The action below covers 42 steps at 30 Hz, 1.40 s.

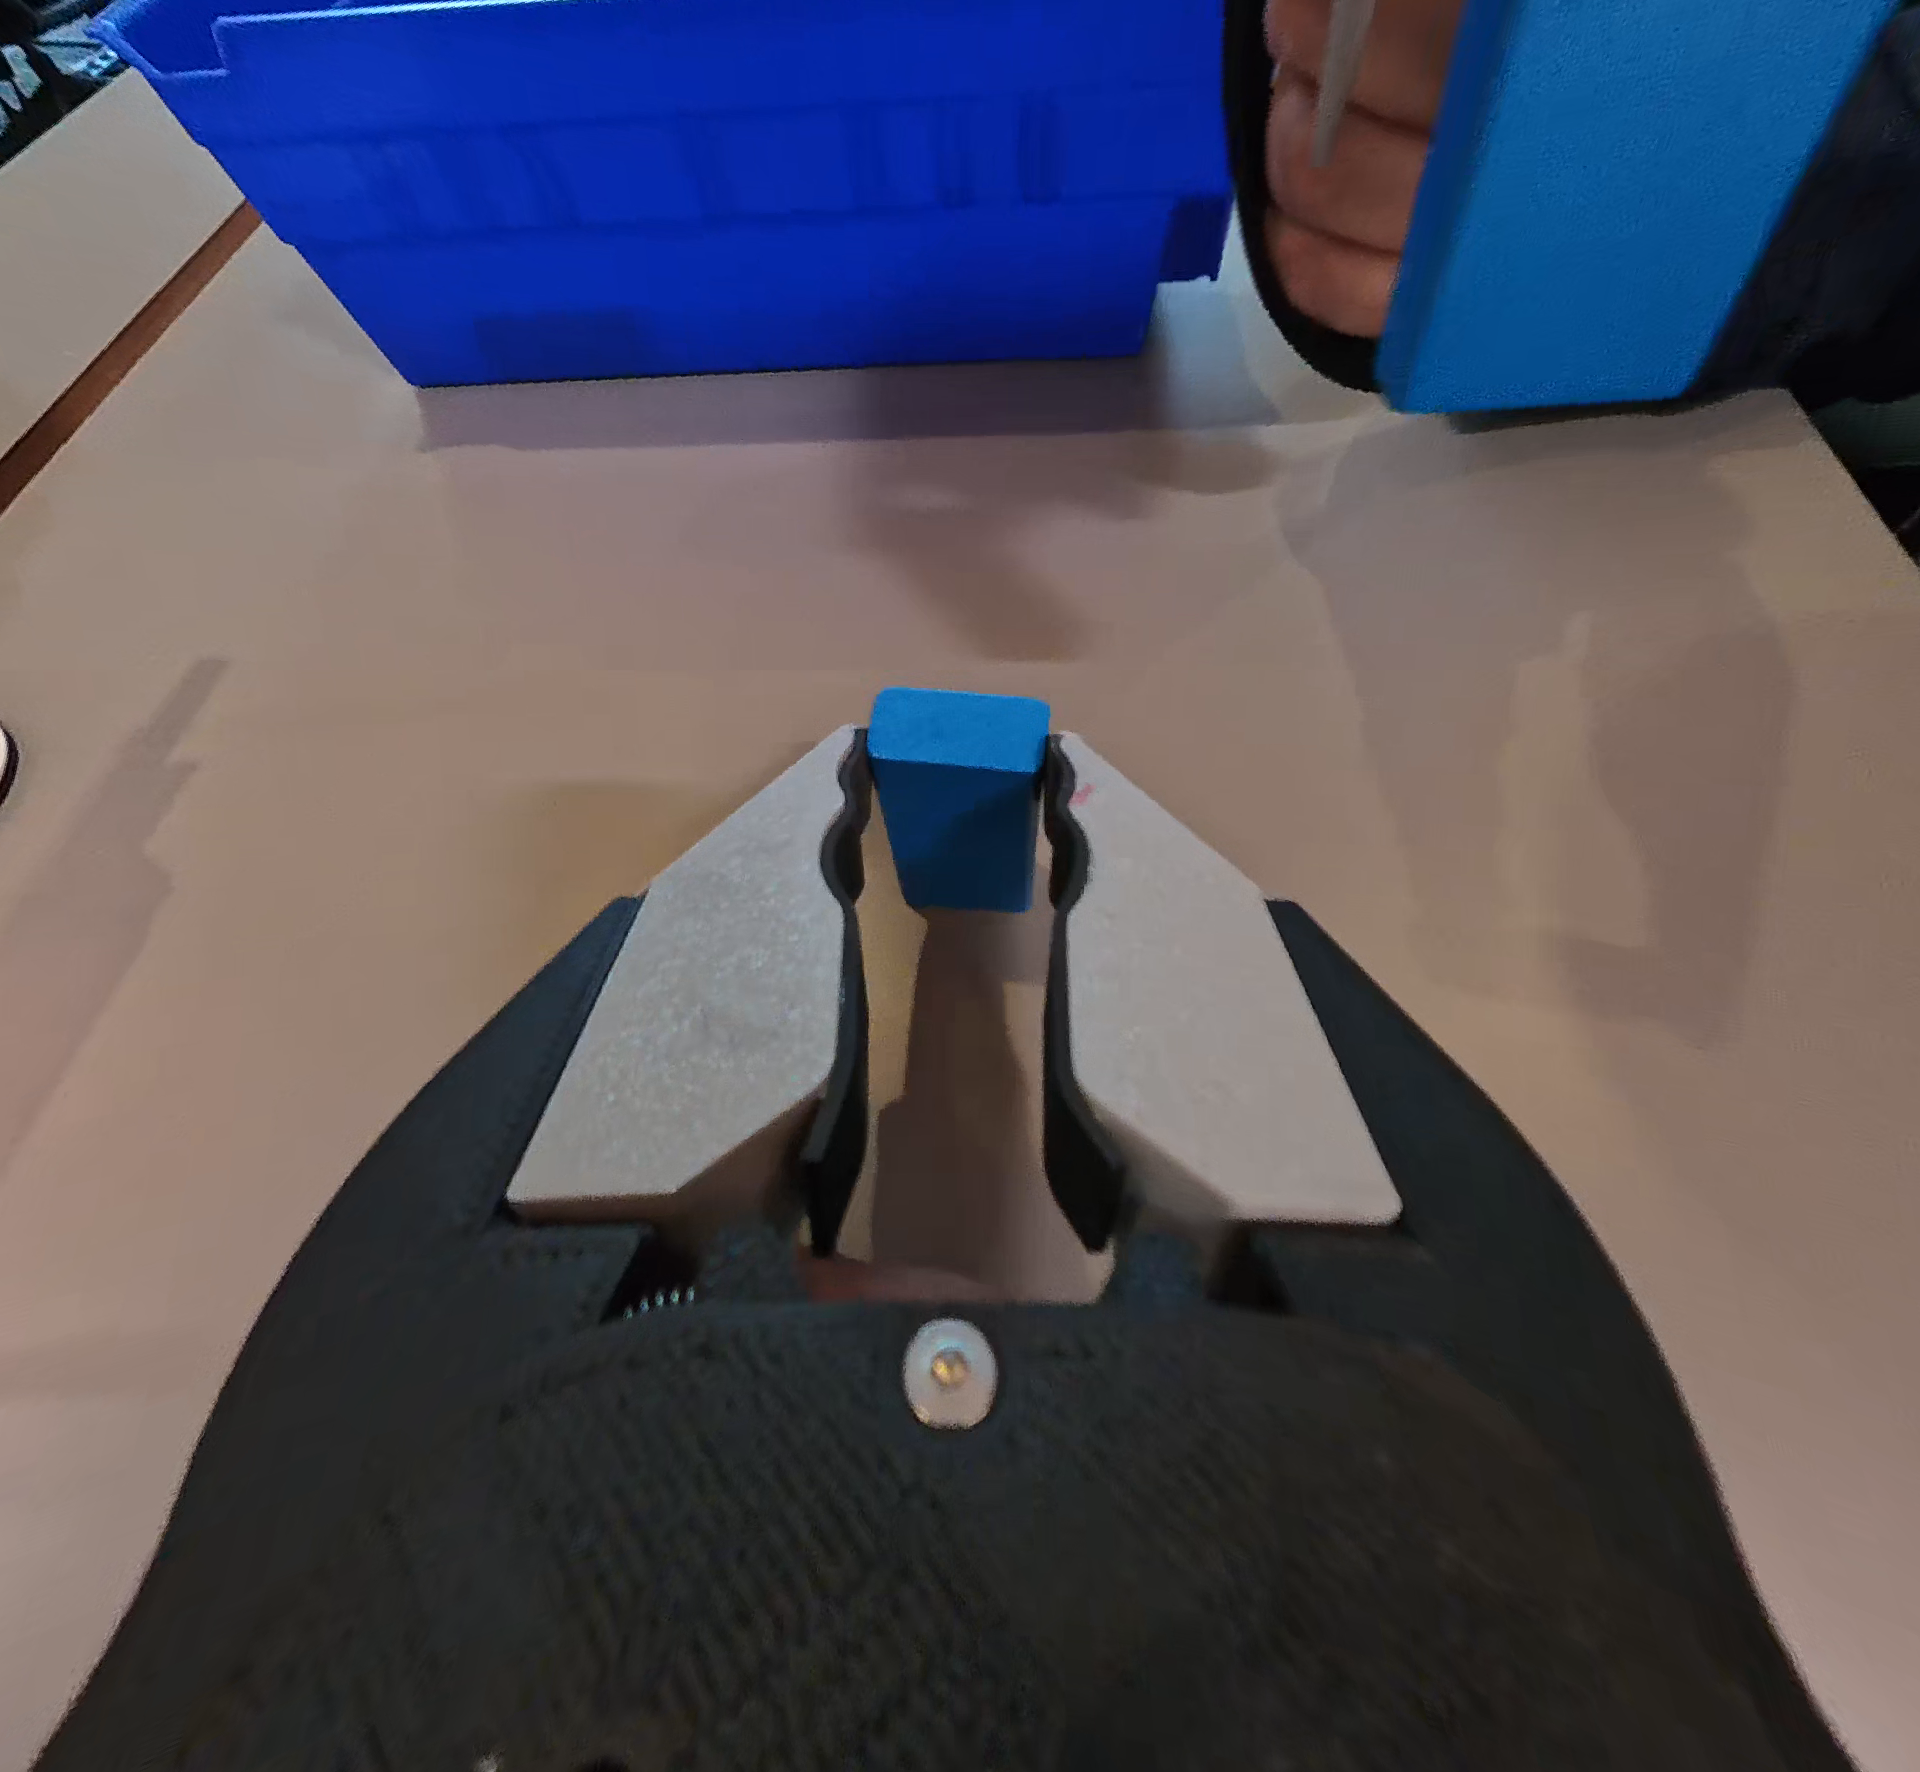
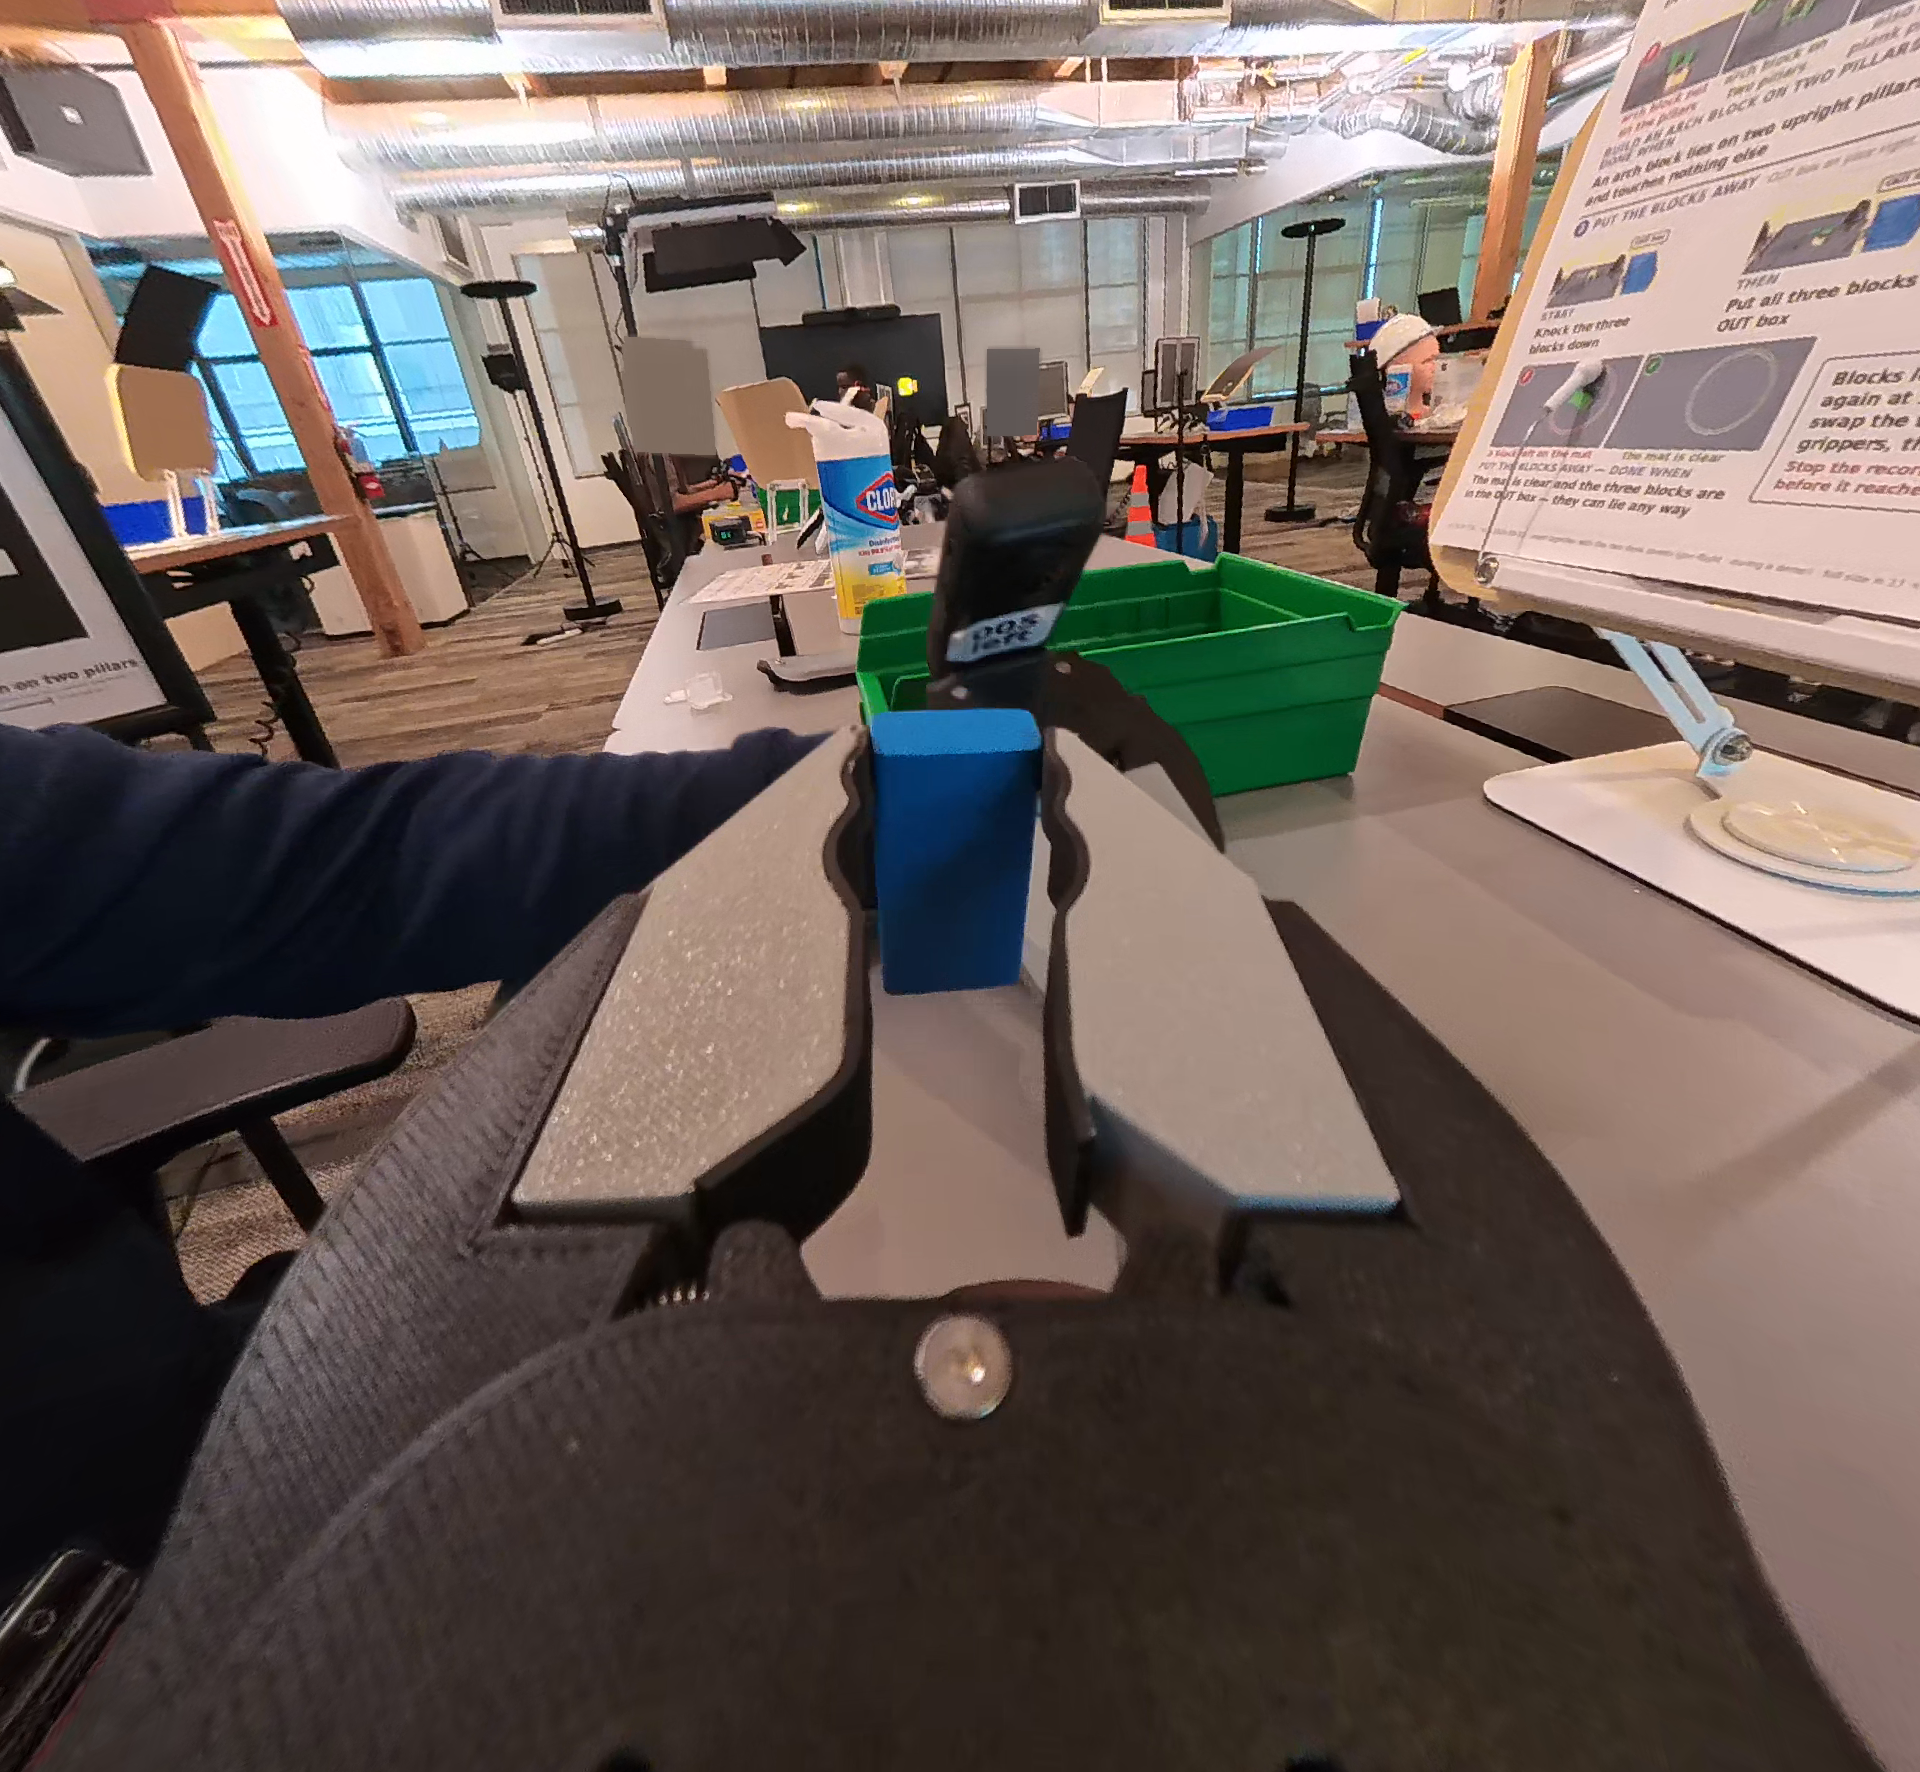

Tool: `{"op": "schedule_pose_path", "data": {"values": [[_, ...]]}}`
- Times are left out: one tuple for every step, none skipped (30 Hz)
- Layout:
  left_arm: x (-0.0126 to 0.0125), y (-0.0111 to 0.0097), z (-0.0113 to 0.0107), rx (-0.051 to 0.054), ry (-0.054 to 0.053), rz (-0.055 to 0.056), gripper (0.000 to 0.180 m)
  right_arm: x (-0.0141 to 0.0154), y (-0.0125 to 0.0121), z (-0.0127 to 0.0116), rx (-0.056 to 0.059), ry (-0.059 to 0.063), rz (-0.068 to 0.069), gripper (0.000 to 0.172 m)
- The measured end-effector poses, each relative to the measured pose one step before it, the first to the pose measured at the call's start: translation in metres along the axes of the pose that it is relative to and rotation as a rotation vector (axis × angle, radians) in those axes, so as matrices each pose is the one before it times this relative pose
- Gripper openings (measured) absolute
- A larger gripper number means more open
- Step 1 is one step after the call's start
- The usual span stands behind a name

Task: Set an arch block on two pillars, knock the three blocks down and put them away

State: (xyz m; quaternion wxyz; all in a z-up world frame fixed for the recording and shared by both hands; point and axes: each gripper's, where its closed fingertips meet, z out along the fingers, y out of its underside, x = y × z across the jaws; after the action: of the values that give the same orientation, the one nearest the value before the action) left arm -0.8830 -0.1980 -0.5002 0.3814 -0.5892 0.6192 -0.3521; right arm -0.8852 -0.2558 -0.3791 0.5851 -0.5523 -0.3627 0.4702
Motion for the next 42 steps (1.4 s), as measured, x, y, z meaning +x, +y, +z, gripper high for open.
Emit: {"op": "schedule_pose_path", "data": {"values": [[0.00114, 0.00219, -0.00406, -0.0026, -0.0027, -0.0051, 0.031, 0.00136, 0.00262, 0.00026, -0.0081, -0.0002, 0.0001, 0.029], [0.00070, 0.00279, -0.00545, -0.0034, -0.0064, -0.0050, 0.031, 0.00105, 0.00312, 0.00058, -0.0100, -0.0032, 0.0011, 0.029], [0.00020, 0.00343, -0.00644, -0.0055, -0.0103, -0.0050, 0.031, 0.00103, 0.00366, 0.00076, -0.0137, -0.0042, 0.0007, 0.029], [-0.00033, 0.00367, -0.00671, -0.0072, -0.0144, -0.0052, 0.031, 0.00126, 0.00401, 0.00116, -0.0166, -0.0024, -0.0015, 0.029], [-0.00087, 0.00349, -0.00641, -0.0072, -0.0208, -0.0017, 0.031, 0.00156, 0.00454, 0.00177, -0.0213, -0.0002, -0.0071, 0.029], [-0.00233, 0.00317, -0.00569, -0.0058, -0.0319, 0.0015, 0.031, 0.00214, 0.00517, 0.00217, -0.0270, 0.0047, -0.0178, 0.029], [-0.00184, 0.00238, -0.00463, -0.0052, -0.0303, -0.0005, 0.031, 0.00362, 0.00586, 0.00269, -0.0320, 0.0119, -0.0329, 0.029], [0.00117, 0.00149, -0.00299, -0.0035, -0.0116, -0.0013, 0.031, 0.00502, 0.00698, 0.00369, -0.0375, 0.0151, -0.0415, 0.029], [0.00215, 0.00074, -0.00163, -0.0013, -0.0043, -0.0004, 0.031, 0.00605, 0.00810, 0.00456, -0.0377, 0.0116, -0.0292, 0.029], [0.00110, 0.00028, -0.00095, -0.0001, -0.0077, 0.0003, 0.031, 0.00437, 0.00739, 0.00550, -0.0277, -0.0089, 0.0018, 0.029], [0.00059, 0.00014, -0.00058, 0.0010, -0.0067, 0.0015, 0.031, 0.00103, 0.00650, 0.00573, -0.0238, -0.0337, 0.0277, 0.029], [0.00022, 0.00013, -0.00034, 0.0038, -0.0054, 0.0024, 0.031, 0.00013, 0.00569, 0.00506, -0.0233, -0.0339, 0.0276, 0.029], [-0.00032, 0.00004, -0.00002, 0.0066, -0.0064, 0.0027, 0.031, 0.00233, 0.00547, 0.00446, -0.0282, -0.0033, -0.0019, 0.029], [-0.00079, 0.00038, 0.00029, 0.0055, -0.0060, 0.0040, 0.031, 0.00295, 0.00468, 0.00333, -0.0253, 0.0099, -0.0260, 0.029], [-0.00124, 0.00090, 0.00004, 0.0000, -0.0060, 0.0050, 0.031, 0.00250, 0.00420, 0.00182, -0.0249, 0.0086, -0.0252, 0.029], [-0.00136, 0.00136, -0.00030, -0.0040, -0.0042, 0.0014, 0.032, 0.00233, 0.00416, 0.00074, -0.0252, 0.0019, -0.0106, 0.029], [-0.00063, 0.00067, -0.00046, -0.0018, 0.0009, 0.0000, 0.032, 0.00202, 0.00448, 0.00008, -0.0255, -0.0052, 0.0012, 0.029], [-0.00010, 0.00022, -0.00052, 0.0009, 0.0019, 0.0025, 0.032, 0.00234, 0.00418, -0.00019, -0.0181, -0.0051, 0.0034, 0.029], [-0.00015, 0.00004, -0.00016, 0.0013, -0.0008, 0.0030, 0.032, 0.00315, 0.00349, -0.00005, -0.0136, 0.0022, 0.0088, 0.029], [-0.00001, -0.00011, 0.00016, 0.0010, -0.0011, 0.0011, 0.032, 0.00165, 0.00261, 0.00053, -0.0154, -0.0038, 0.0046, 0.029], [-0.00009, 0.00002, 0.00001, -0.0001, -0.0008, -0.0017, 0.032, 0.00051, 0.00040, 0.00065, -0.0034, -0.0061, -0.0006, 0.029], [-0.00007, -0.00004, -0.00009, 0.0001, -0.0004, -0.0030, 0.032, 0.00143, 0.00018, 0.00111, -0.0039, 0.0037, -0.0080, 0.029], [0.00023, 0.00017, -0.00033, 0.0011, 0.0005, -0.0017, 0.032, 0.00129, 0.00036, 0.00134, -0.0055, 0.0058, -0.0120, 0.029], [0.00038, 0.00019, -0.00053, 0.0010, 0.0025, -0.0018, 0.032, 0.00011, 0.00053, 0.00157, -0.0069, -0.0007, -0.0080, 0.029], [0.00076, 0.00018, -0.00041, 0.0004, 0.0043, -0.0033, 0.032, -0.00013, 0.00167, 0.00205, -0.0146, -0.0034, -0.0033, 0.029], [0.00050, 0.00017, -0.00023, -0.0001, 0.0036, -0.0034, 0.032, -0.00128, 0.00247, 0.00231, -0.0194, -0.0106, -0.0016, 0.029], [0.00021, 0.00000, 0.00000, 0.0000, 0.0009, -0.0012, 0.032, -0.00203, 0.00251, 0.00219, -0.0209, -0.0174, -0.0010, 0.029], [-0.00006, -0.00001, 0.00001, 0.0001, -0.0002, 0.0005, 0.032, -0.00162, 0.00166, 0.00171, -0.0140, -0.0142, -0.0024, 0.029], [-0.00001, -0.00003, -0.00001, 0.0002, -0.0004, 0.0009, 0.032, 0.00070, -0.00028, 0.00044, 0.0010, 0.0008, -0.0023, 0.029], [0.00021, -0.00008, -0.00004, 0.0004, -0.0003, 0.0020, 0.032, 0.00026, -0.00060, -0.00031, 0.0048, -0.0018, -0.0009, 0.029], [0.00016, -0.00008, -0.00004, 0.0004, -0.0004, 0.0025, 0.032, -0.00085, -0.00096, -0.00097, 0.0088, -0.0088, 0.0009, 0.029], [0.00020, 0.00004, -0.00003, 0.0002, -0.0012, 0.0020, 0.032, -0.00001, -0.00071, -0.00131, 0.0077, -0.0026, 0.0019, 0.029], [-0.00001, 0.00003, -0.00012, 0.0000, -0.0011, 0.0005, 0.032, 0.00079, 0.00081, -0.00110, -0.0021, 0.0047, 0.0011, 0.029], [-0.00006, 0.00009, -0.00015, 0.0001, -0.0004, -0.0017, 0.032, 0.00061, 0.00206, -0.00061, -0.0106, 0.0042, -0.0003, 0.029], [-0.00005, 0.00015, -0.00020, 0.0001, 0.0007, -0.0028, 0.032, 0.00029, 0.00149, -0.00067, -0.0072, 0.0050, -0.0036, 0.029], [0.00003, 0.00017, -0.00023, -0.0001, 0.0008, -0.0021, 0.032, 0.00023, 0.00025, -0.00090, 0.0009, 0.0059, -0.0060, 0.029], [-0.00005, 0.00012, -0.00017, -0.0002, 0.0000, -0.0011, 0.032, 0.00033, 0.00015, -0.00055, 0.0004, 0.0063, -0.0048, 0.029], [0.00001, 0.00005, -0.00011, 0.0000, -0.0006, -0.0002, 0.032, 0.00011, 0.00012, -0.00036, 0.0002, 0.0026, -0.0024, 0.029], [-0.00006, 0.00005, -0.00011, -0.0001, -0.0009, 0.0002, 0.032, 0.00038, 0.00017, -0.00031, -0.0004, 0.0029, 0.0000, 0.029], [-0.00014, 0.00016, -0.00005, -0.0002, -0.0012, -0.0004, 0.032, 0.00054, 0.00036, -0.00042, -0.0005, 0.0030, 0.0011, 0.029], [-0.00045, 0.00012, -0.00010, -0.0005, -0.0031, -0.0013, 0.032, 0.00077, 0.00014, -0.00057, 0.0001, 0.0049, 0.0008, 0.029], [-0.00080, 0.00013, -0.00005, -0.0009, -0.0056, -0.0012, 0.032, 0.00059, 0.00050, -0.00084, -0.0002, 0.0046, -0.0007, 0.029]]}}
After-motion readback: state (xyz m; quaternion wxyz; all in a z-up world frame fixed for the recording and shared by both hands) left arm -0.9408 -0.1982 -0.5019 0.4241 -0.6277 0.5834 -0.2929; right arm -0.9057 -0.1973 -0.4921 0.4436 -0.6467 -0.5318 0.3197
